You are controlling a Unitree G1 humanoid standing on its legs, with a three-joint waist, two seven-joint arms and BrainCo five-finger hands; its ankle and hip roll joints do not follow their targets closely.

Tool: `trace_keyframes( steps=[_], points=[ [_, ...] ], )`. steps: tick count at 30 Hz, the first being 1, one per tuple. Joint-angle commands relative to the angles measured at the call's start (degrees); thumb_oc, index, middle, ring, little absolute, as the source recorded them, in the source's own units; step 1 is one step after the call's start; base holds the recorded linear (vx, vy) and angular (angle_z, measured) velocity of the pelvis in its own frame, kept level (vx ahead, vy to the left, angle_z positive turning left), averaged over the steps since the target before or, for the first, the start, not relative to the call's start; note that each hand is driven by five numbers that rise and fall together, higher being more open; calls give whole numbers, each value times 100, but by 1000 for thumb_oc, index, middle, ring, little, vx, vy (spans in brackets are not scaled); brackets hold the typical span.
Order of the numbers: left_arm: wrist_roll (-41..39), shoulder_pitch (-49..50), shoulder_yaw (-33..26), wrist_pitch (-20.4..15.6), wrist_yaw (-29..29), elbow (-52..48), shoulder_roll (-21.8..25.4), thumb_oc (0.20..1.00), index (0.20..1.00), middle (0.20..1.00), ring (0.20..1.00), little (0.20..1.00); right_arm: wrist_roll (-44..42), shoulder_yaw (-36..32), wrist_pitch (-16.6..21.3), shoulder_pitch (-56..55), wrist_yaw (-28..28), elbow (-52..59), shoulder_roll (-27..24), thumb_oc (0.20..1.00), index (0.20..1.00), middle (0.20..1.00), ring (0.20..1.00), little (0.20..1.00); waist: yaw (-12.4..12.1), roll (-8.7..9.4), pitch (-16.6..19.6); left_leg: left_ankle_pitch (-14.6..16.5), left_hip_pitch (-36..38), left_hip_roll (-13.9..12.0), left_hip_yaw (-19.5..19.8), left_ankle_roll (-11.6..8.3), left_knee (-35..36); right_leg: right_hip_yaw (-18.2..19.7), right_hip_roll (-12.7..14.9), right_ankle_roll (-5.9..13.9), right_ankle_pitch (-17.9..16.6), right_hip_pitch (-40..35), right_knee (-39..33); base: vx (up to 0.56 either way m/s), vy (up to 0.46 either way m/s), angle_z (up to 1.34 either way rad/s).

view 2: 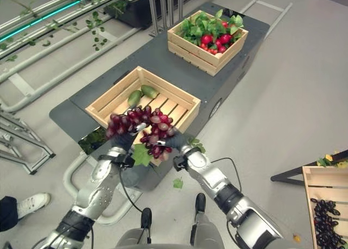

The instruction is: Pick up the fruits from the basket on one side to the basket on the other side

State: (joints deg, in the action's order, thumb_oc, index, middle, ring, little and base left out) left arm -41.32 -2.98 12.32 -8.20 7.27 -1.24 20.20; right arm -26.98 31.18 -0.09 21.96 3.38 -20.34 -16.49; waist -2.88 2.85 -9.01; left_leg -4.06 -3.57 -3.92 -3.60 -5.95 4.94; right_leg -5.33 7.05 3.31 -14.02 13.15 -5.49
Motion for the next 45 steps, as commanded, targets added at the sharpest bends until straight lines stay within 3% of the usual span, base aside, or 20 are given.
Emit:
trace_keyframes(
  steps=[1, 13, 18, 26, 31, 34, 36, 39, 42, 45],
  points=[
    [246, -106, -163, -390, -81, -367, 43, 1000, 1000, 1000, 1000, 1000, 34, -476, 494, 320, 35, 335, 139, 200, 200, 200, 200, 200, -99, 1, 12, 262, -361, 235, 208, 240, -153, -204, -109, 357, 1224, -675, 49, 5, -13, 4],
    [378, 508, -966, -401, -157, -46, -99, 1000, 1000, 1000, 1000, 1000, 219, -1442, 613, -485, 32, 1066, -361, 200, 200, 200, 200, 200, -87, -9, 54, 264, -287, 175, 251, 198, -158, -259, -156, 317, 1282, -766, 51, 1, -5, 1],
    [904, 681, -1141, -340, -138, 413, -16, 1000, 1000, 1000, 1000, 1000, 328, -1794, 648, -843, -10, 1309, -517, 200, 200, 200, 200, 200, -67, -41, 56, 243, -258, 141, 258, 171, -157, -276, -185, 301, 1309, -807, 60, -4, -25, 4],
    [2497, 817, -980, 114, -99, 3162, -3, 1000, 1000, 1000, 1000, 1000, 200, -2471, 738, -1782, -132, 1952, -676, 200, 200, 200, 200, 200, 93, -124, 86, 222, -197, 51, 220, 114, -207, -263, -284, 278, 1347, -875, 72, -5, -7, 1],
    [3441, 512, -922, 384, 243, 5479, -421, 1000, 1000, 1000, 1000, 1000, 283, -2852, 889, -2400, -39, 2279, -697, 200, 200, 200, 200, 200, 235, -134, 146, 234, -125, -5, 181, 82, -239, -252, -351, 256, 1391, -936, 73, 1, -3, -1],
    [3634, 374, -1198, 606, 457, 6876, -695, 1000, 1000, 1000, 1000, 1000, 315, -3059, 951, -2770, -2, 2490, -693, 200, 200, 200, 200, 200, 317, -122, 204, 296, -51, -5, 152, 80, -290, -225, -389, 247, 1416, -1003, 64, 28, -3, 0],
    [3673, 355, -1294, 660, 479, 7173, -742, 1000, 1000, 1000, 1000, 1000, 341, -3116, 948, -2887, 17, 2558, -694, 200, 200, 200, 200, 200, 333, -117, 213, 349, -21, 8, 156, 91, -340, -201, -395, 248, 1426, -1038, 61, 28, 5, -6],
    [3638, 414, -1652, 800, 510, 7753, -832, 1000, 1000, 1000, 1000, 1000, 336, -3185, 983, -3023, 14, 2569, -667, 200, 200, 200, 200, 200, 304, -60, 214, 547, -14, 162, 470, 115, -611, -105, -397, 228, 1420, -1100, 57, 17, 11, -6],
    [3383, 490, -1954, 836, 494, 8030, -914, 1000, 1000, 1000, 1000, 1000, 296, -3297, 968, -3083, 45, 2510, -713, 200, 200, 200, 200, 200, 258, 21, 207, 862, -83, 540, 1381, 190, -1001, 119, -344, 237, 1375, -1122, 108, 35, 83, -63],
    [3359, 483, -1932, 824, 468, 7981, -940, 1000, 1000, 1000, 1000, 1000, 314, -3428, 911, -3170, 41, 2562, -699, 200, 200, 200, 200, 200, 345, -17, 279, 876, -42, 544, 1356, 252, -928, 141, -297, 279, 1349, -1141, 139, 27, 111, -43]
  ],
)
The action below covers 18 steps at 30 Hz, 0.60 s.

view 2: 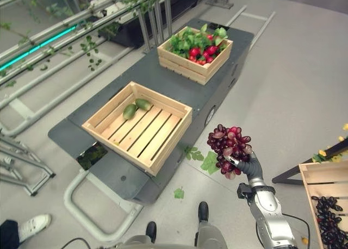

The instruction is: Pick up the fruits from the basket on one side to the basket on the other side

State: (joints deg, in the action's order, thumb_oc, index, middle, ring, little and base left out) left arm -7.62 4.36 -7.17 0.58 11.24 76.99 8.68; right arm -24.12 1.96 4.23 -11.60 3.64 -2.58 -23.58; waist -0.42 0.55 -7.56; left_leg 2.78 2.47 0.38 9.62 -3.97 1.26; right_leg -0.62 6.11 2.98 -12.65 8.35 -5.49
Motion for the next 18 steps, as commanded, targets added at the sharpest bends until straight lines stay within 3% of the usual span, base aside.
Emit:
trace_keyframes(
  steps=[1, 6, 11, 15, 16, 18],
  points=[
    [-11, -249, 19, -53, 71, 157, 211, 1000, 1000, 1000, 1000, 1000, 28, -508, 477, 182, 15, 790, 10, 200, 200, 200, 200, 200, 94, 213, 136, 190, -642, 113, 29, 54, -555, -326, -204, 313, 1210, -661, 139, 15, 101, 3],
    [207, -517, 400, -131, 124, -85, 297, 1000, 1000, 1000, 1000, 1000, -25, -543, 480, 197, 44, 888, 83, 200, 200, 200, 200, 200, 201, 221, 171, 90, -525, 139, -208, 164, -225, -184, -30, 492, 1046, -511, 176, -24, 203, -26],
    [733, -1095, 1223, -331, 235, -845, 580, 1000, 1000, 1000, 1000, 1000, -162, -474, 529, 382, 101, 906, 194, 200, 200, 200, 200, 200, 477, 393, -3, -17, -628, 237, -573, 360, 18, 168, 88, 698, 830, 28, 363, -119, 197, -34],
    [899, -1322, 1396, -351, 316, -1070, 735, 1000, 1000, 1000, 1000, 1000, -247, -466, 558, 395, 145, 898, 311, 200, 200, 200, 200, 200, 636, 494, -112, 0, -692, 312, -834, 428, 34, 399, 203, 886, 561, 317, 301, -107, 159, -49],
    [877, -1353, 1344, -354, 354, -1076, 774, 1000, 1000, 1000, 1000, 1000, -258, -431, 557, 444, 143, 905, 335, 200, 200, 200, 200, 200, 633, 513, -137, 9, -737, 281, -959, 432, 10, 357, 249, 934, 512, 411, 296, -185, 61, -55],
    [862, -1329, 1284, -344, 384, -1068, 814, 1000, 1000, 1000, 1000, 1000, -257, -305, 565, 589, 158, 885, 383, 200, 200, 200, 200, 200, 495, 515, -193, 36, -840, 104, -1310, 396, -111, -263, 417, 908, 551, 480, 311, -172, 19, -81]
  ],
)
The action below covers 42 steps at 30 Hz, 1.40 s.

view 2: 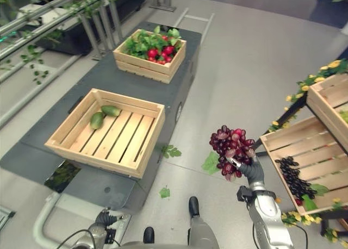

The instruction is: Pick up the fruits from the basket on one side to the basket on the other side

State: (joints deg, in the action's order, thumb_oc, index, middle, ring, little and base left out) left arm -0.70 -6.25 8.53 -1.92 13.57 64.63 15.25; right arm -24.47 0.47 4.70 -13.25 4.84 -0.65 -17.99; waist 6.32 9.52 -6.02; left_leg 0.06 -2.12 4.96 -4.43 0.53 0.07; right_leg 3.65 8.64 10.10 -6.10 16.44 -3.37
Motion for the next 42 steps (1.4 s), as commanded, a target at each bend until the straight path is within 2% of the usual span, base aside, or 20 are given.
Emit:
trace_keyframes(
  steps=[1, 6, 8, 10, 13, 17, 19, 23, 24, 27, 28, 29, 33, 35, 36, 37, 38, 39, 40, 42],
  points=[
    [183, -225, -315, -92, 155, 196, 165, 1000, 1000, 1000, 1000, 1000, -224, -101, 528, 790, 37, 668, -172, 200, 200, 200, 200, 200, -200, -384, -336, 298, -409, -437, -76, -68, -4, -938, 233, 184, -94, -367, 82, -92, 22, -125],
    [367, -108, -289, -25, 131, 330, 125, 1000, 1000, 1000, 1000, 1000, -265, -171, 535, 654, -9, 770, -161, 200, 200, 200, 200, 200, -270, -388, -277, 231, -430, -648, -405, -103, 36, -1012, 333, 143, -25, -642, 338, -61, 2, -110],
    [496, 39, -262, 22, 47, 444, 11, 1000, 1000, 1000, 1000, 1000, -214, -280, 551, 551, 31, 815, -148, 200, 200, 200, 200, 200, -402, -493, -239, 224, -402, -863, -673, -177, 28, -1389, 641, 181, 3, -978, 447, -106, -30, -46],
    [501, 61, -261, 32, 27, 497, -19, 1000, 1000, 1000, 1000, 1000, -201, -292, 553, 550, 37, 812, -138, 200, 200, 200, 200, 200, -431, -495, -195, 196, -419, -889, -758, -201, 27, -1473, 727, 202, -64, -1028, 428, -66, -1, -53],
    [579, 120, -286, 116, -14, 610, -75, 1000, 1000, 1000, 1000, 1000, -145, -287, 505, 531, 108, 809, -82, 200, 200, 200, 200, 200, -480, -403, -60, 218, -350, -940, -1242, -225, -55, -1958, 964, 333, -263, -1232, 468, -37, -8, -97],
    [674, 188, -349, 166, -39, 639, -48, 1000, 1000, 1000, 1000, 1000, -105, -284, 478, 490, 100, 896, -89, 200, 200, 200, 200, 200, -515, -341, -60, 305, -169, -981, -1654, -245, -150, -2356, 930, 368, -143, -1308, 469, -29, -30, -88],
    [676, 236, -423, 158, -17, 591, -9, 1000, 1000, 1000, 1000, 1000, -46, -212, 487, 526, 97, 936, -95, 200, 200, 200, 200, 200, -523, -391, -67, 401, 70, -1082, -1922, -325, -97, -2807, 1025, 396, -223, -1208, 362, 62, -111, -97],
    [675, 165, -409, 127, 30, 394, -13, 1000, 1000, 1000, 1000, 1000, -33, -242, 482, 459, 92, 1045, -156, 200, 200, 200, 200, 200, -448, -472, -77, 413, 234, -1246, -2027, -448, -156, -2596, 784, 283, -61, -1271, 210, 43, -202, -86],
    [627, 138, -344, 94, 47, 269, -63, 1000, 1000, 1000, 1000, 1000, -13, -251, 485, 474, 105, 1041, -223, 200, 200, 200, 200, 200, -332, -545, -75, 241, 242, -1336, -2185, -478, -202, -2548, 668, 151, -50, -1230, 155, -50, -173, -32],
    [561, 152, -299, 55, 48, 150, -127, 1000, 1000, 1000, 1000, 1000, -47, -243, 472, 435, 67, 1082, -272, 200, 200, 200, 200, 200, -253, -650, -57, 209, 345, -1506, -2275, -570, -242, -2385, 440, 54, 77, -1268, 79, 21, -175, -25],
    [491, 157, -248, 29, 51, 63, -190, 1000, 1000, 1000, 1000, 1000, -44, -217, 468, 424, 43, 1088, -333, 200, 200, 200, 200, 200, -185, -725, -61, 187, 387, -1629, -2272, -635, -329, -2220, 226, -39, 219, -1309, 31, 33, -113, -34],
    [491, 158, -247, 29, 51, 62, -194, 1000, 1000, 1000, 1000, 1000, -44, -218, 467, 422, 44, 1090, -337, 200, 200, 200, 200, 200, -193, -732, -67, 191, 394, -1639, -2277, -641, -336, -2215, 216, -44, 220, -1315, 30, 34, -168, -37],
    [274, 154, -131, -31, 165, -75, -418, 1000, 1000, 1000, 1000, 1000, -127, -192, 518, 409, 17, 1052, -470, 200, 200, 200, 200, 200, -137, -755, -191, 419, 180, -1762, -1551, -734, -1190, -1844, -178, -301, 494, -1382, -10, 50, -210, -47],
    [216, 181, -129, -29, 192, -89, -452, 1000, 1000, 1000, 1000, 1000, -131, -192, 525, 396, 19, 1062, -485, 200, 200, 200, 200, 200, -155, -752, -216, 347, 48, -1818, -1348, -756, -1504, -1786, -252, -360, 527, -1429, -27, 51, -133, -47],
    [84, 240, -182, -47, 317, -122, -487, 1000, 1000, 1000, 1000, 1000, -156, -154, 550, 362, 17, 1074, -507, 200, 200, 200, 200, 200, -261, -718, -318, -26, -220, -1817, -772, -774, -2069, -1594, -385, -487, 590, -1523, -62, 22, -113, -38],
    [84, 237, -182, -46, 318, -123, -484, 1000, 1000, 1000, 1000, 1000, -156, -155, 549, 364, 16, 1075, -505, 200, 200, 200, 200, 200, -248, -705, -302, -59, -247, -1799, -762, -769, -2053, -1604, -369, -490, 576, -1498, -65, 37, -148, -52],
    [6, 262, -217, -55, 359, -140, -498, 1000, 1000, 1000, 1000, 1000, -156, -157, 562, 334, 12, 1090, -536, 200, 200, 200, 200, 200, -327, -688, -368, -167, -408, -1711, -478, -762, -2312, -1513, -414, -534, 600, -1553, -78, -39, -135, -50],
    [-117, 303, -320, -43, 477, -79, -494, 1000, 1000, 1000, 1000, 1000, -144, -153, 568, 341, 21, 1097, -570, 200, 200, 200, 200, 200, -475, -587, -493, -92, -772, -1238, 159, -683, -2670, -1333, -420, -589, 613, -1556, -88, -38, -131, -73],
    [-118, 299, -321, -43, 477, -78, -490, 1000, 1000, 1000, 1000, 1000, -143, -152, 568, 345, 21, 1096, -566, 200, 200, 200, 200, 200, -455, -567, -474, -127, -798, -1211, 167, -675, -2648, -1346, -396, -584, 601, -1531, -91, -42, -113, -102],
    [-262, 379, -465, -39, 529, 38, -478, 1000, 1000, 1000, 1000, 1000, -112, -71, 586, 423, 22, 1017, -593, 200, 200, 200, 200, 200, -582, -600, -486, 207, -771, -844, 451, -496, -2440, -1074, -559, -575, 632, -1570, -122, 55, -17, -64]
  ],
)
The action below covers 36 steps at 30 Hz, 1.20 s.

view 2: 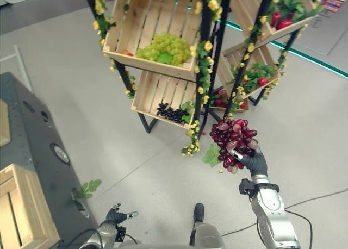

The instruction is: Pick up the fruits from the basket on one side to the basket on the other side

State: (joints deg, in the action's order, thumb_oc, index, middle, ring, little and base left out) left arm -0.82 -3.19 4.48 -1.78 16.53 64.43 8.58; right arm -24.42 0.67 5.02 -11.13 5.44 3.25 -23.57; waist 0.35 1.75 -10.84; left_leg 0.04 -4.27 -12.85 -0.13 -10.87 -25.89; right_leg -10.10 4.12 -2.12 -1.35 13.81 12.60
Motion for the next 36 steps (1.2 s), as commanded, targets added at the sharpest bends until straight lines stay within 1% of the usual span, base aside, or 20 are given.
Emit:
trace_keyframes(
  steps=[1, 2, 3, 4, 5, 7, 8, 9, 11, 12, 13, 14, 16, 17, 20, 22, 23, 30, 35, 36],
  points=[
    [-314, 64, -102, -52, 238, 206, 175, 1000, 1000, 1000, 1000, 1000, -117, -88, 541, 232, -30, 615, -24, 200, 200, 200, 200, 200, -2, 190, 5, 276, -594, 1060, 203, 671, 411, 393, -85, 685, 156, -1278, -1709, 108, 56, -19],
    [-399, 63, -209, -33, 247, 415, 162, 1000, 1000, 1000, 1000, 1000, -136, -104, 570, 244, -33, 630, -14, 200, 200, 200, 200, 200, -38, 166, 30, 324, -668, 1132, 538, 639, 931, 560, -124, 722, 174, -1270, -1712, 69, 59, -38],
    [-400, 60, -210, -38, 246, 423, 161, 1000, 1000, 1000, 1000, 1000, -136, -102, 570, 243, -33, 631, -15, 200, 200, 200, 200, 200, -42, 169, 25, 319, -639, 1132, 531, 639, 963, 566, -122, 721, 182, -1282, -1712, 115, 85, -82],
    [-432, 74, -267, -38, 248, 520, 152, 1000, 1000, 1000, 1000, 1000, -132, -82, 593, 259, -38, 618, -18, 200, 200, 200, 200, 200, -84, 134, 40, 176, -604, 1111, 730, 599, 1409, 699, -198, 744, 185, -1285, -1726, 114, 98, -103],
    [-444, 67, -298, -31, 244, 628, 134, 1000, 1000, 1000, 1000, 1000, -113, -48, 603, 274, -46, 618, -50, 200, 200, 200, 200, 200, -130, 63, 52, -90, -558, 953, 846, 524, 1958, 841, -312, 757, 208, -1316, -1741, 126, 148, -74],
    [-437, 28, -266, -30, 224, 645, 71, 1000, 1000, 1000, 1000, 1000, -57, -95, 625, 251, -21, 645, -92, 200, 200, 200, 200, 200, -125, -11, 50, -337, -502, 837, 765, 492, 2418, 887, -337, 767, 246, -1333, -1740, 58, 170, 6],
    [-418, 5, -223, -30, 210, 614, 49, 1000, 1000, 1000, 1000, 1000, -24, -145, 633, 232, 7, 670, -89, 200, 200, 200, 200, 200, -86, -25, 45, -324, -497, 798, 596, 495, 2401, 850, -297, 777, 280, -1336, -1733, 23, 179, 9],
    [-414, 2, -214, -48, 197, 576, 45, 1000, 1000, 1000, 1000, 1000, 50, -147, 616, 223, 32, 668, -81, 200, 200, 200, 200, 200, -93, -61, 35, -325, -477, 819, 648, 471, 2448, 861, -299, 793, 322, -1345, -1731, 15, 163, -14],
    [-418, -8, -163, -68, 175, 575, 10, 1000, 1000, 1000, 1000, 1000, 121, -182, 592, 194, 43, 676, -68, 200, 200, 200, 200, 200, -21, -132, 62, -324, -313, 818, 491, 466, 2686, 866, -238, 837, 317, -1364, -1717, 4, 167, -12],
    [-419, -7, -161, -69, 175, 577, 7, 1000, 1000, 1000, 1000, 1000, 123, -183, 590, 190, 44, 681, -69, 200, 200, 200, 200, 200, -30, -134, 56, -333, -290, 814, 482, 466, 2710, 875, -240, 837, 318, -1371, -1716, 12, 246, -10],
    [-384, -40, -78, -93, 186, 473, 13, 1000, 1000, 1000, 1000, 1000, 140, -207, 575, 185, 10, 762, -67, 200, 200, 200, 200, 200, 40, -153, 95, -305, -182, 858, 367, 490, 2812, 881, -121, 887, 289, -1330, -1708, 11, 161, -17],
    [-384, -38, -76, -92, 186, 471, 13, 1000, 1000, 1000, 1000, 1000, 140, -209, 573, 182, 10, 766, -67, 200, 200, 200, 200, 200, 31, -152, 94, -307, -172, 858, 359, 491, 2821, 889, -121, 889, 289, -1331, -1707, 4, 216, -23],
    [-370, -102, -17, -102, 164, 419, 52, 1000, 1000, 1000, 1000, 1000, 164, -182, 555, 253, 6, 770, -73, 200, 200, 200, 200, 200, 54, -130, 108, -329, -117, 873, 206, 520, 2969, 960, -18, 959, 218, -1238, -1710, -25, 182, -33],
    [-299, -157, 52, -102, 155, 385, 103, 1000, 1000, 1000, 1000, 1000, 174, -127, 535, 333, -8, 776, -43, 200, 200, 200, 200, 200, 63, -84, 120, -312, -101, 897, 90, 565, 3007, 1030, 72, 1012, 150, -1142, -1707, -29, 206, -41],
    [-245, -187, 88, -91, 156, 346, 159, 1000, 1000, 1000, 1000, 1000, 198, -81, 510, 391, -8, 787, -22, 200, 200, 200, 200, 200, 53, -42, 134, -280, -98, 930, 14, 596, 3023, 1075, 137, 1046, 100, -1078, -1705, -7, 100, -31],
    [-213, -227, 129, -99, 149, 314, 201, 1000, 1000, 1000, 1000, 1000, 228, -26, 494, 480, 0, 798, -24, 200, 200, 200, 200, 200, 53, -5, 120, -233, -104, 994, -43, 684, 3011, 1112, 219, 1109, 38, -1016, -1710, -13, 161, -19],
    [-192, -225, 136, -86, 154, 308, 220, 1000, 1000, 1000, 1000, 1000, 260, -2, 473, 546, 0, 846, -40, 200, 200, 200, 200, 200, 41, 11, 121, -185, -113, 1073, -80, 749, 2995, 1149, 293, 1151, -1, -975, -1720, -17, 152, -12],
    [-99, -210, 176, -19, 126, 440, 258, 1000, 1000, 1000, 1000, 1000, 388, 147, 453, 904, 67, 960, -139, 200, 200, 200, 200, 200, -37, 58, 166, -129, -138, 1183, -113, 842, 2983, 1187, 387, 1197, -70, -881, -1726, 22, 66, -10],
    [-58, -153, 280, 30, 43, 389, 266, 1000, 1000, 1000, 1000, 1000, 529, 302, 391, 1361, 120, 984, -356, 200, 200, 200, 200, 200, -135, 89, 197, -119, -145, 1209, -48, 851, 2998, 1088, 420, 1188, -69, -905, -1755, 46, 7, 0],
    [-49, -157, 345, 38, 25, 380, 267, 1000, 1000, 1000, 1000, 1000, 584, 391, 360, 1600, 165, 947, -442, 200, 200, 200, 200, 200, -180, 104, 190, -124, -159, 1208, -11, 850, 3003, 1053, 423, 1181, -70, -893, -1760, 18, -9, 4]
  ],
)
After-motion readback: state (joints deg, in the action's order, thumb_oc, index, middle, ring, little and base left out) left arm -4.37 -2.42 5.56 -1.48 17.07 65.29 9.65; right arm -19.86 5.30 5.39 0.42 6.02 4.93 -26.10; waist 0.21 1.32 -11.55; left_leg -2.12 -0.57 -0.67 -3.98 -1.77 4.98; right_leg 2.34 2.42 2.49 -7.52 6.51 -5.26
